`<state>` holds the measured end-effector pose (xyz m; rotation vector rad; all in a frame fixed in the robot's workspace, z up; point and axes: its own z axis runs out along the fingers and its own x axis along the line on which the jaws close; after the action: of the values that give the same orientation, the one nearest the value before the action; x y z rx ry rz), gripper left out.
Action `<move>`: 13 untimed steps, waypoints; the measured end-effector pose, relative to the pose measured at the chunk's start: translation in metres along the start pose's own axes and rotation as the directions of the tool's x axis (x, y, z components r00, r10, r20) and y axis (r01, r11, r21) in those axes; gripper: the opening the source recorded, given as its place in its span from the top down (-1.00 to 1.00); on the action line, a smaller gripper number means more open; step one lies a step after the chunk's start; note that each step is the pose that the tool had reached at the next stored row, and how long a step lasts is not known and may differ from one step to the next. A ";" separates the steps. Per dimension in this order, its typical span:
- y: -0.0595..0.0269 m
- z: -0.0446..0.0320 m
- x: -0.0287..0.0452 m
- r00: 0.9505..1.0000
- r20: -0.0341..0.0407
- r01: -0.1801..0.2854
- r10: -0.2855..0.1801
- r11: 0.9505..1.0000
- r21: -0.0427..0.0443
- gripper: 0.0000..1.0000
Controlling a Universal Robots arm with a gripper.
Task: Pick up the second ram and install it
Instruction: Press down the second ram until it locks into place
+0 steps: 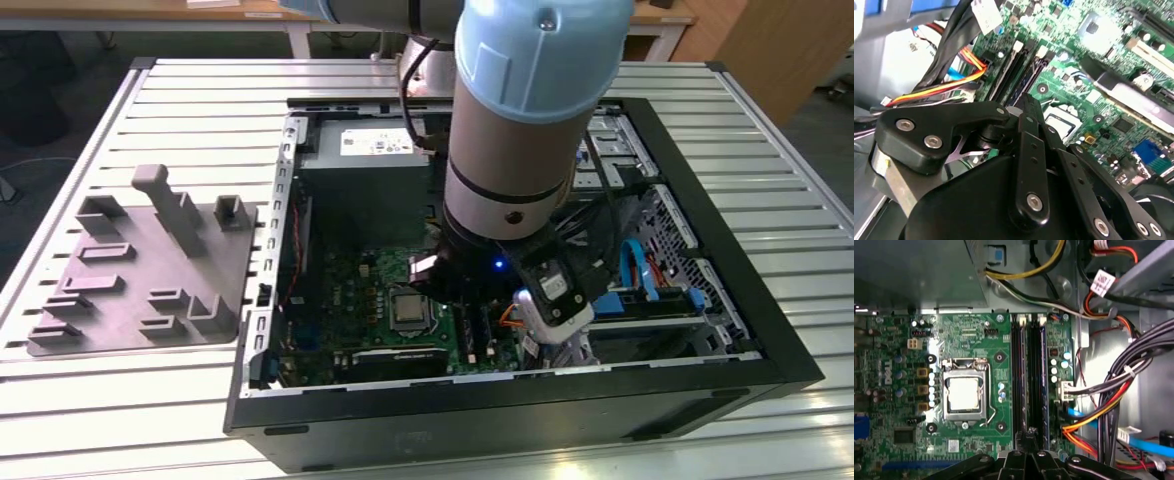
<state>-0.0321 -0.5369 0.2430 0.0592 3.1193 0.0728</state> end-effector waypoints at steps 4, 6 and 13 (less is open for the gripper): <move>-0.0022 0.0014 -0.0041 1.000 -0.002 0.000 0.000 1.000 0.000 0.80; -0.0023 0.0023 -0.0047 1.000 -0.002 0.000 0.000 1.000 0.000 0.80; -0.0025 0.0090 -0.0044 1.000 -0.002 0.000 0.000 1.000 0.001 0.80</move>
<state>-0.0276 -0.5391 0.2340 0.0591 3.1212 0.0717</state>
